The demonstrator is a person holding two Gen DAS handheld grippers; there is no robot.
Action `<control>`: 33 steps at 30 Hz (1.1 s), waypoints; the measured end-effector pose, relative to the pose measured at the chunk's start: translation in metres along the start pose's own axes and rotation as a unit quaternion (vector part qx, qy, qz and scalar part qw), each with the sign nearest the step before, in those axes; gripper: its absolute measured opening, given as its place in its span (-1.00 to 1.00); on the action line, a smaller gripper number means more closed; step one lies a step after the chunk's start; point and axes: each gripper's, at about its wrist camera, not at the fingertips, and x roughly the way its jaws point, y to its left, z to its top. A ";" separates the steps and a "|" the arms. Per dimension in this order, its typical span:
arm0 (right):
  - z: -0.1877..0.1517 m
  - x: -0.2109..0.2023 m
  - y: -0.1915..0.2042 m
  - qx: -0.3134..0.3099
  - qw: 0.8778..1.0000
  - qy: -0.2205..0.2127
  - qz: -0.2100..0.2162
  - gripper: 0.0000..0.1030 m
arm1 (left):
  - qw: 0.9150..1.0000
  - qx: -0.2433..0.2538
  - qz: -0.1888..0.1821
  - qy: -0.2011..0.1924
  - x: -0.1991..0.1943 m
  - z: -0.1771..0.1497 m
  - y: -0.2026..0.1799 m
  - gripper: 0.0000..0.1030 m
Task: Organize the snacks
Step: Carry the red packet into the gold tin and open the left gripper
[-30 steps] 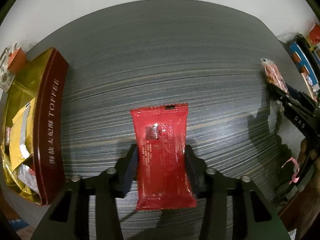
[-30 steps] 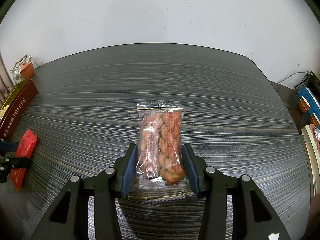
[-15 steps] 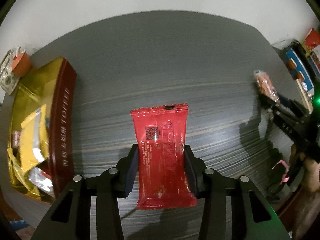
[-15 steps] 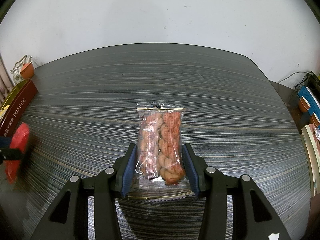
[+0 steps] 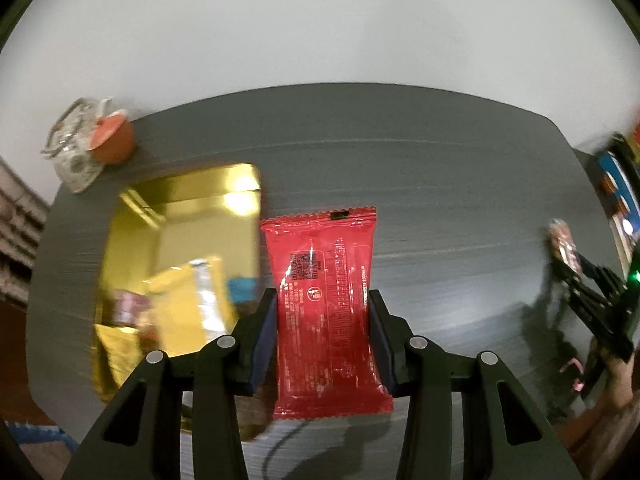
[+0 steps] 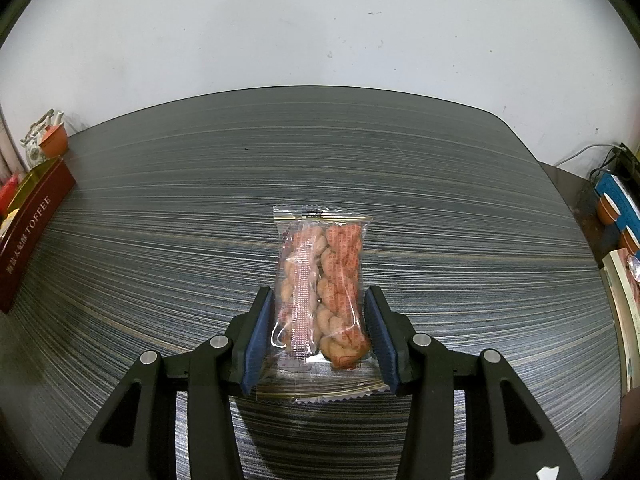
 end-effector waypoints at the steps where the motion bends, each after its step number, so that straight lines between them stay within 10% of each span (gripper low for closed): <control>1: 0.000 -0.001 0.000 0.000 1.000 0.000 0.000 -0.15 | 1.000 -0.004 0.006 -0.002 0.000 0.001 0.009 -0.14; 16: 0.001 -0.001 0.001 -0.002 1.000 0.000 -0.004 -0.15 | 0.997 -0.049 0.056 0.017 0.033 0.006 0.100 -0.14; 33: 0.002 -0.001 0.004 0.006 1.000 0.001 -0.013 -0.15 | 0.997 -0.032 0.060 0.026 0.049 0.007 0.096 -0.10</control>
